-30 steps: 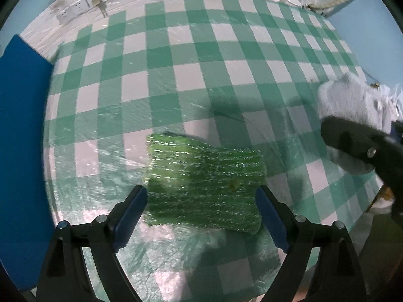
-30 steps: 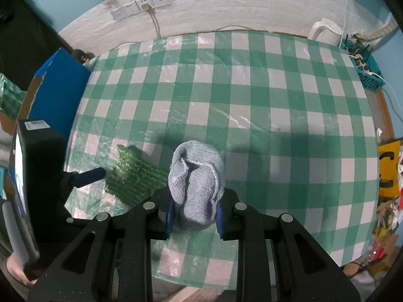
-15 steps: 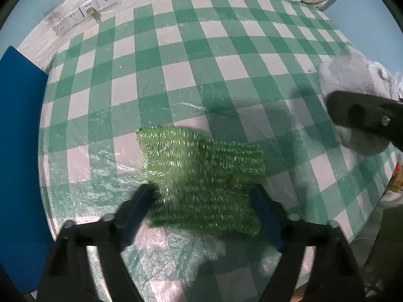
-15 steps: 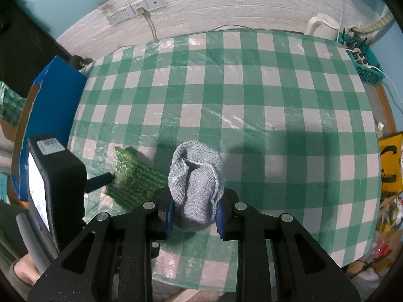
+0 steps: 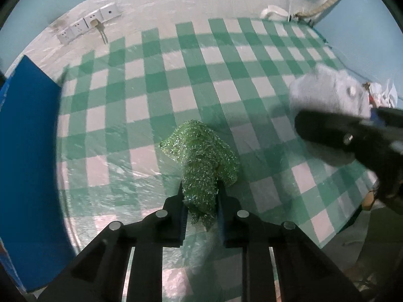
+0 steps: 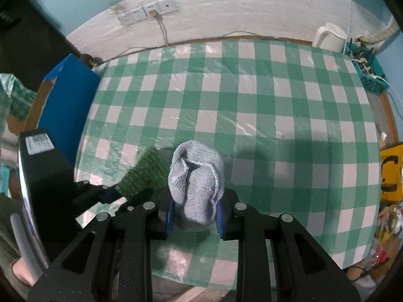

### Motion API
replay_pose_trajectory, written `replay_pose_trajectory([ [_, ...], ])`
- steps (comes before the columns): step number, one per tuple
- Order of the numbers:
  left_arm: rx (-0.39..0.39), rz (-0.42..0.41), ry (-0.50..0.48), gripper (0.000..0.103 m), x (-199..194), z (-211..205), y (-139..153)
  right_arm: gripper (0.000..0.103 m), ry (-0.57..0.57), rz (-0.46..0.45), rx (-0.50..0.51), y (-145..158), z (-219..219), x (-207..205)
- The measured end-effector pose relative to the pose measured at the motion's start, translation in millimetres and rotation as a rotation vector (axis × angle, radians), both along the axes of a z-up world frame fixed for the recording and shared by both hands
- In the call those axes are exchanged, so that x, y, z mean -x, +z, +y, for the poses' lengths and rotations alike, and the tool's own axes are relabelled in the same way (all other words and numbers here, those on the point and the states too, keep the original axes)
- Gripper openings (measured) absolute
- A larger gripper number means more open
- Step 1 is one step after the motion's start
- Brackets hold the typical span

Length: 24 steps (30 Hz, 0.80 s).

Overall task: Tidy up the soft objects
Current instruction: 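Grasp the green tinsel scrubber pad with the left gripper and lift it, then carry the scrubber and sock into the box and open both grippers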

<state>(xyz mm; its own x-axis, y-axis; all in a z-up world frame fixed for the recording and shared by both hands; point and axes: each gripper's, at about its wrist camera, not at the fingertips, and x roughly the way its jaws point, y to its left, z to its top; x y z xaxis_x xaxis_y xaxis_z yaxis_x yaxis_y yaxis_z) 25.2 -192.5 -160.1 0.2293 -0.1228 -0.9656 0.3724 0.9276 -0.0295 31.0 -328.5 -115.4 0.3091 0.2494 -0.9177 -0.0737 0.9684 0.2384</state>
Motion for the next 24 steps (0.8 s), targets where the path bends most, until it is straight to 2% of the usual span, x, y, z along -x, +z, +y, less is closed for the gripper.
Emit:
replay_pose_trajectory([
  [10, 0.047, -0.071, 0.046, 0.02, 4.7, 28.7, 46.2, 0.024, 0.046, -0.043, -0.005, 21.0, 13.2, 4.9],
  [13, 0.058, -0.089, 0.052, 0.02, -8.9, 41.5, 53.6, 0.024, 0.055, -0.06, 0.004, 26.9, 18.8, 4.8],
  [24, 0.049, -0.166, 0.087, 0.02, -11.2, 69.3, 83.6, 0.024, 0.105, -0.095, 0.01, 43.6, 45.0, 0.8],
])
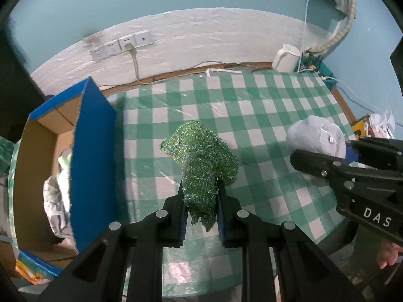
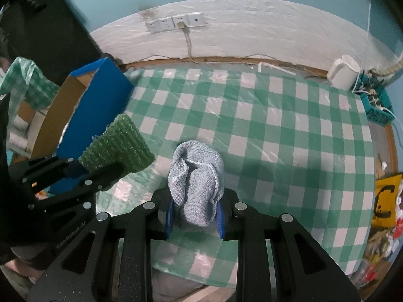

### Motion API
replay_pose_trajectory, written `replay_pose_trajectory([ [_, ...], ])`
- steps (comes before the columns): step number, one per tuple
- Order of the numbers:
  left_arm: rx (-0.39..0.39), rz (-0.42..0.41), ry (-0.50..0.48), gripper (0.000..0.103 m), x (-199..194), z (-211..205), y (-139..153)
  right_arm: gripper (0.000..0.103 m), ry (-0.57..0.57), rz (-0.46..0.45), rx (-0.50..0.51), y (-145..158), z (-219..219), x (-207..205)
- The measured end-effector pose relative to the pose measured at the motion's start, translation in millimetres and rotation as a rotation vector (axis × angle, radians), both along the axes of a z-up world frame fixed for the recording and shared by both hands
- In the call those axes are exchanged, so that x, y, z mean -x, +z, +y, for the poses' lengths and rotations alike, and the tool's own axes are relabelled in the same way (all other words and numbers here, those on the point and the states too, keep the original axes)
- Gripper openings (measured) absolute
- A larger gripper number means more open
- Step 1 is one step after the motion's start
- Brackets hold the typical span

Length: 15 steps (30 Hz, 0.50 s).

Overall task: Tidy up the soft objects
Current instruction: 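Carry the scrubber and sock into the box and open both grippers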

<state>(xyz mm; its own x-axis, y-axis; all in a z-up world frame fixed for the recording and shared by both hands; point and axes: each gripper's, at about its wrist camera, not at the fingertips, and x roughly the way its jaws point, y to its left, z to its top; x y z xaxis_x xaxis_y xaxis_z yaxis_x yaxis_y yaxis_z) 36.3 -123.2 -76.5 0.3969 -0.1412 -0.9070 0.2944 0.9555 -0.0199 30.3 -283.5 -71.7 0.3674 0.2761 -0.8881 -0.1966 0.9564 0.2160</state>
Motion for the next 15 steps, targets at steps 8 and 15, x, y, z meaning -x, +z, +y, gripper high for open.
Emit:
replay_pose_trajectory([
  [8, 0.001, -0.019, 0.05, 0.02, -4.9, 29.4, 13.9, 0.024, 0.048, -0.025, -0.012, 15.4, 25.6, -4.5],
  [15, 0.003, -0.039, 0.107, 0.02, -8.8, 60.0, 23.8, 0.024, 0.111, -0.046, -0.019, 26.4, 58.4, -9.6],
])
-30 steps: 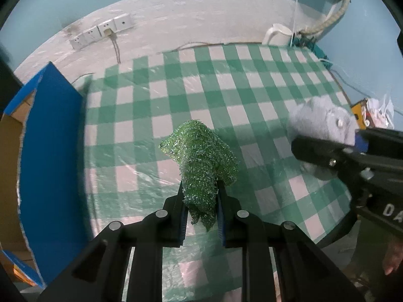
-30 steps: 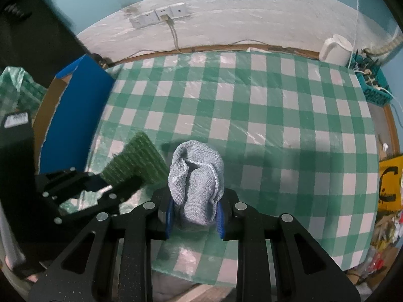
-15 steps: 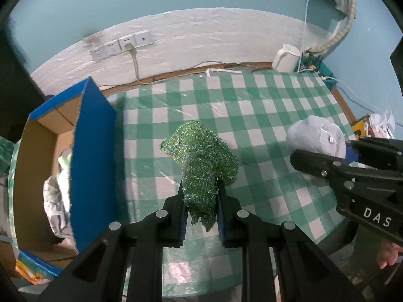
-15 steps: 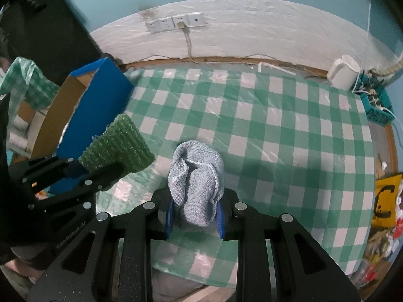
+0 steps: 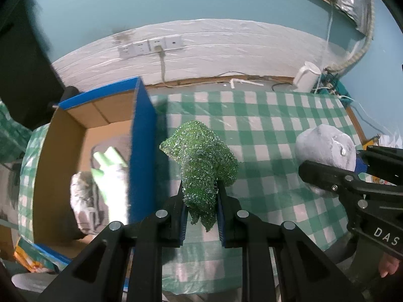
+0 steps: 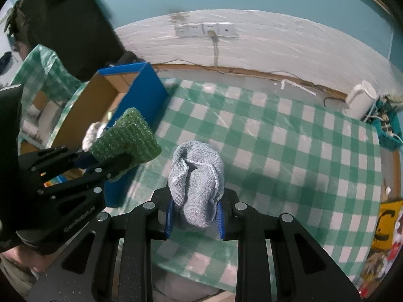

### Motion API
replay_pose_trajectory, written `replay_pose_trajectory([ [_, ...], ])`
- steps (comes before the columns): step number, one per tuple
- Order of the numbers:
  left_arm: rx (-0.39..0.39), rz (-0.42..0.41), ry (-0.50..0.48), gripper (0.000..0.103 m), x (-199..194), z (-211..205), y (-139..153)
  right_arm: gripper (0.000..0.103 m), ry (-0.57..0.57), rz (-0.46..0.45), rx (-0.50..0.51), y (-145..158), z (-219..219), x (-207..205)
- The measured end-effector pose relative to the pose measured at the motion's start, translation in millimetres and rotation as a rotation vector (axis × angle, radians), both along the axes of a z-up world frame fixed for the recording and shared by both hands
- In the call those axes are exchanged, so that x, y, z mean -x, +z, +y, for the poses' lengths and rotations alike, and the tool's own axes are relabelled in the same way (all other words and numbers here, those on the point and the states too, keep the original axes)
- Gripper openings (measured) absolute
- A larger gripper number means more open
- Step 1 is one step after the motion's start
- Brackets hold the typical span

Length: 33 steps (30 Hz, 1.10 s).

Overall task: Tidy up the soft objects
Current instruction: 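Carry the scrubber and sock into the box and open both grippers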

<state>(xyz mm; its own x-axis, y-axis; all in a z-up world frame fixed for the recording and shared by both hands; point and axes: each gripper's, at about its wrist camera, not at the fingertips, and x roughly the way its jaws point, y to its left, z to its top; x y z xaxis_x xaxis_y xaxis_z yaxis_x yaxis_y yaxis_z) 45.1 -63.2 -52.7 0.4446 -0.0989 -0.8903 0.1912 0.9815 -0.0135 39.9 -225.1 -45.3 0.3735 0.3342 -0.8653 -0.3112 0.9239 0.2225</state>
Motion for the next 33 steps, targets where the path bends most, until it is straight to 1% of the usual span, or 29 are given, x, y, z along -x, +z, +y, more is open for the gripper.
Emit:
replay_pose_trajectory([
  [8, -0.001, -0.016, 0.07, 0.02, -1.7, 39.1, 9.0, 0.024, 0.057, -0.011, 0.0, 7.5, 37.7, -7.4],
  [13, 0.006, -0.02, 0.116, 0.02, -3.0, 64.7, 9.9, 0.024, 0.094, -0.015, 0.004, 11.5, 62.3, -11.2],
  [21, 0.003, -0.007, 0.199, 0.02, -2.5, 110.6, 0.4, 0.024, 0.165, -0.01, 0.0, 14.0, 110.0, -17.7],
  [26, 0.007, 0.0, 0.245, 0.02, 0.9, 138.7, -5.9, 0.024, 0.235, -0.005, -0.003, 13.2, 145.9, -24.6],
  [31, 0.014, 0.01, 0.29, 0.02, 2.7, 167.4, -11.4, 0.024, 0.29, 0.015, 0.01, 6.3, 178.9, -31.8],
  [33, -0.005, 0.007, 0.308, 0.02, 2.2, 177.0, -12.5, 0.024, 0.309, 0.029, 0.01, 2.4, 190.7, -33.9],
])
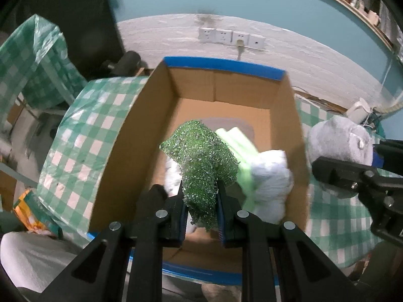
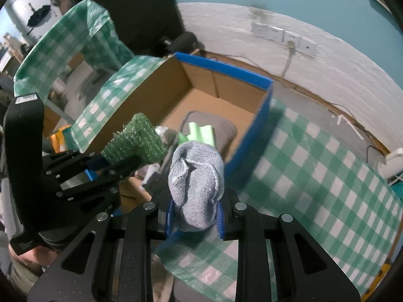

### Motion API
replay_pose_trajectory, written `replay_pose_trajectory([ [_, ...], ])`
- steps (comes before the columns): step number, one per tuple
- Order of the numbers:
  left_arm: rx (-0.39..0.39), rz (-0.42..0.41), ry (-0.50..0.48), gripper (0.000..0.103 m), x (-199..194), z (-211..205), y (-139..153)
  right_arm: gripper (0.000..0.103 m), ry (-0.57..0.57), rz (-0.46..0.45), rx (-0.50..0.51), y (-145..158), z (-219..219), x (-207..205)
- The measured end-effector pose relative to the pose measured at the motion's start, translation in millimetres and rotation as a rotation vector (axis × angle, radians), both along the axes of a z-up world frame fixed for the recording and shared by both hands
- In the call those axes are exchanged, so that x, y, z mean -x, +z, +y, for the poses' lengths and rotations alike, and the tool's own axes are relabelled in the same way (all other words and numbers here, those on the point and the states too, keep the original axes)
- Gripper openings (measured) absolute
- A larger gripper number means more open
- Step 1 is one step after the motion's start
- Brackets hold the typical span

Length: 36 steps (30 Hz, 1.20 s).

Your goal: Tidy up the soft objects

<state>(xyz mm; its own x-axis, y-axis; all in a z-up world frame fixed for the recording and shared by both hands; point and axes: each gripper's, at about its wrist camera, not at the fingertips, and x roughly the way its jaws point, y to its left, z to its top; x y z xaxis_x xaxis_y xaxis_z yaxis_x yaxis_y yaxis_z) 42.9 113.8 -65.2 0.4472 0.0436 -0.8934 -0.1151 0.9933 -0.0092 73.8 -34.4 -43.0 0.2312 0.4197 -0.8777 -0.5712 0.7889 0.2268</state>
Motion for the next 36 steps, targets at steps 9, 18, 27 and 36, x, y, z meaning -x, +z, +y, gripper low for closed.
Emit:
replay_pose_trajectory([
  [9, 0.027, 0.052, 0.065, 0.033, -6.7, 32.1, -20.5, 0.03, 0.046, 0.04, 0.017, -21.8, 36.6, -12.4],
  [18, 0.01, 0.031, 0.099, 0.061, 2.3, 37.7, -10.7, 0.057, 0.03, 0.021, -0.009, -15.6, 37.7, -16.8],
  [27, -0.014, -0.002, 0.113, 0.076, 11.7, 40.6, 9.4, 0.065, -0.012, -0.051, -0.02, 12.7, 22.1, -8.8],
  [36, -0.007, -0.065, 0.076, 0.092, 26.2, 30.8, 38.8, 0.069, -0.06, -0.148, -0.024, 45.5, -3.3, 15.2],
])
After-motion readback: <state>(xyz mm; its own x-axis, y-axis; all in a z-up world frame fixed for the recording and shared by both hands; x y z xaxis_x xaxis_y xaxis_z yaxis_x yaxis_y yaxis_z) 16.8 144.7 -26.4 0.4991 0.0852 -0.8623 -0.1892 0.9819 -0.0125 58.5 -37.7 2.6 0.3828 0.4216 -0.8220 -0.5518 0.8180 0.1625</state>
